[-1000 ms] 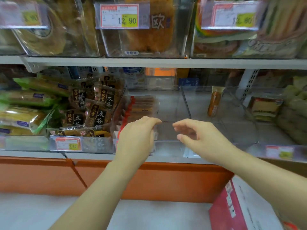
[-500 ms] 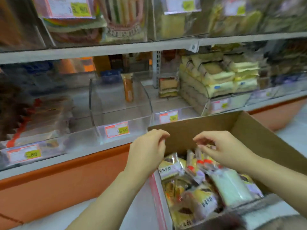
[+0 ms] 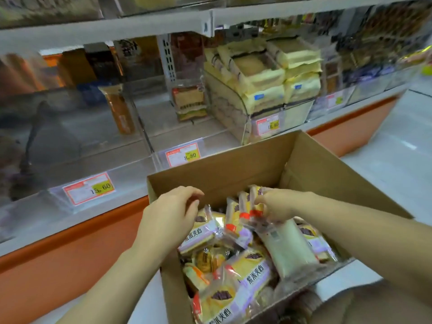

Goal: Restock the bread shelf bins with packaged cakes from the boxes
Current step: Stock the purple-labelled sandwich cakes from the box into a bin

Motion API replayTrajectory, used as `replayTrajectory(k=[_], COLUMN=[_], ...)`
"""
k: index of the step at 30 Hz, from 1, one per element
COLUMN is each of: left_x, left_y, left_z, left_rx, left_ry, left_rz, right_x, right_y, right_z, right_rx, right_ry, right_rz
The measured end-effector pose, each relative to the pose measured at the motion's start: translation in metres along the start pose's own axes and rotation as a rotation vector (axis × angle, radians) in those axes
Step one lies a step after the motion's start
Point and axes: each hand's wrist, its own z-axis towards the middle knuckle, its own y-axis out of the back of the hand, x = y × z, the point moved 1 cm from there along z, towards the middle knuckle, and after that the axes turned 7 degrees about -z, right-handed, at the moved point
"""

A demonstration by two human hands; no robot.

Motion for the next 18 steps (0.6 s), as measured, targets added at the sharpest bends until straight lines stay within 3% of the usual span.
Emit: replayTrajectory(k=[13,18], left_x=[0.006,0.005], left_y=[-0.003,-0.002], left_z=[0.016,0.013], left_rx=[-0.021,-0.026], left_ry=[0.0,-0.013], left_rz=[0.026,0.04], right_x=[0.016,0.024], right_y=[-0.029,-0.018], right_z=[0.054,0.052], right_rx=[-0.131,-0.138], right_ry=[0.127,0.088], right_rz=[-0.372,-0.429])
